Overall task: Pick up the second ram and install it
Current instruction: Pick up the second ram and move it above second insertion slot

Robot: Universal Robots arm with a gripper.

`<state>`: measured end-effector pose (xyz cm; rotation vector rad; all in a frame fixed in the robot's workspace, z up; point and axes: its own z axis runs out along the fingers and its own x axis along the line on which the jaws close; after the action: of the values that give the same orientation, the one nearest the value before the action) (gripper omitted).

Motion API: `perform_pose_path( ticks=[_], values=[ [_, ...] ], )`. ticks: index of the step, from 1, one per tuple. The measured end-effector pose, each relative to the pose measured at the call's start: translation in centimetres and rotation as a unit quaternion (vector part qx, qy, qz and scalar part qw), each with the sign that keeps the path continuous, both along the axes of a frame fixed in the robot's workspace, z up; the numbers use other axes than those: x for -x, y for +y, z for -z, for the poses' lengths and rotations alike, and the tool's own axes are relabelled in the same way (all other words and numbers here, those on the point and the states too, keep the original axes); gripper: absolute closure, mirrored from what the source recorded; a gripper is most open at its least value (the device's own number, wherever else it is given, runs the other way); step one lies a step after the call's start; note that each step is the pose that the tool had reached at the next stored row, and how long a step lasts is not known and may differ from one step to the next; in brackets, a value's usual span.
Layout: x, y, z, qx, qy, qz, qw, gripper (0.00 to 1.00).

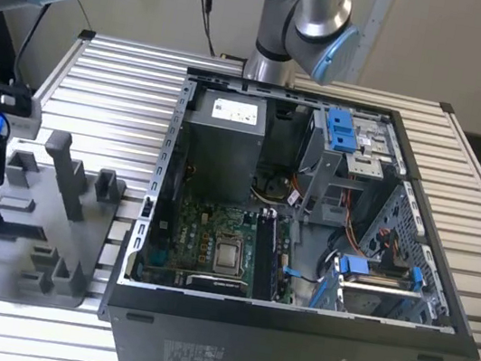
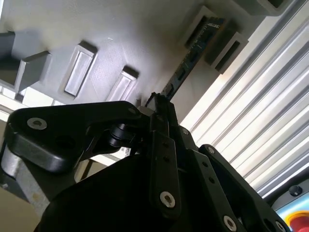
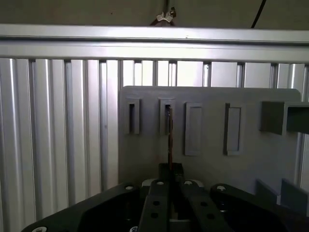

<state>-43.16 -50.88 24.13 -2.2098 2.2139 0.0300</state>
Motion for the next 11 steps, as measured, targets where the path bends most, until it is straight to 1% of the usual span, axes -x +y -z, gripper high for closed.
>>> perform_pose_path(
  ticks=[11],
  values=[
    [0.01, 0.0, -1.61, 0.0, 0.0, 0.0, 1.0, 0.86]
  ],
)
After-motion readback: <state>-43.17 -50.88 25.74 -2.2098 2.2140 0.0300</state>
